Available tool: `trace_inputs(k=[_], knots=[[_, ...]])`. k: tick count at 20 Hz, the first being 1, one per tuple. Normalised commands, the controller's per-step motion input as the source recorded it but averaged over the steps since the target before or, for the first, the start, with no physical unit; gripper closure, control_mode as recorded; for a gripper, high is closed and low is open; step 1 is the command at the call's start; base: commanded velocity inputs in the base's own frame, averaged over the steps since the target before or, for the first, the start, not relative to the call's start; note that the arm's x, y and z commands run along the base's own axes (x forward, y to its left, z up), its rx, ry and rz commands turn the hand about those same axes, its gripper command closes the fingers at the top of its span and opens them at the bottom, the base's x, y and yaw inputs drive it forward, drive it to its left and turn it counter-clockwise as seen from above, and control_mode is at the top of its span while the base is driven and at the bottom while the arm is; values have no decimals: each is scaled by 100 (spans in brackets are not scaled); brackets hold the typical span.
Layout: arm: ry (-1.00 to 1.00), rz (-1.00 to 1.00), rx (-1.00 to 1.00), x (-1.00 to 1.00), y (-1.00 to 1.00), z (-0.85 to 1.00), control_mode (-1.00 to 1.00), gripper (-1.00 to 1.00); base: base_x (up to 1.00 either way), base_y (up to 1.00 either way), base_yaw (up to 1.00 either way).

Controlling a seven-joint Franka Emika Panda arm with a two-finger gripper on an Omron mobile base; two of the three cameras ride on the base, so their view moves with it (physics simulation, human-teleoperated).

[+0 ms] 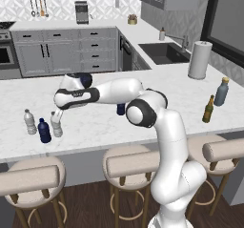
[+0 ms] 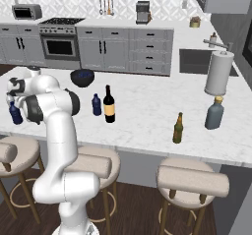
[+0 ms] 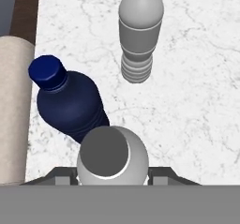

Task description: Move the plastic bottles in the middle to the plastics group, and the glass bottles in the middle to the glass group.

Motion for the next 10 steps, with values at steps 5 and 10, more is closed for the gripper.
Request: trace_inputs(k=[5,10], knots=[[1,0,3,0,-1,0,-100,100,0,0,0],[0,0,0,0,0,0,-100,-100,0,0,0]])
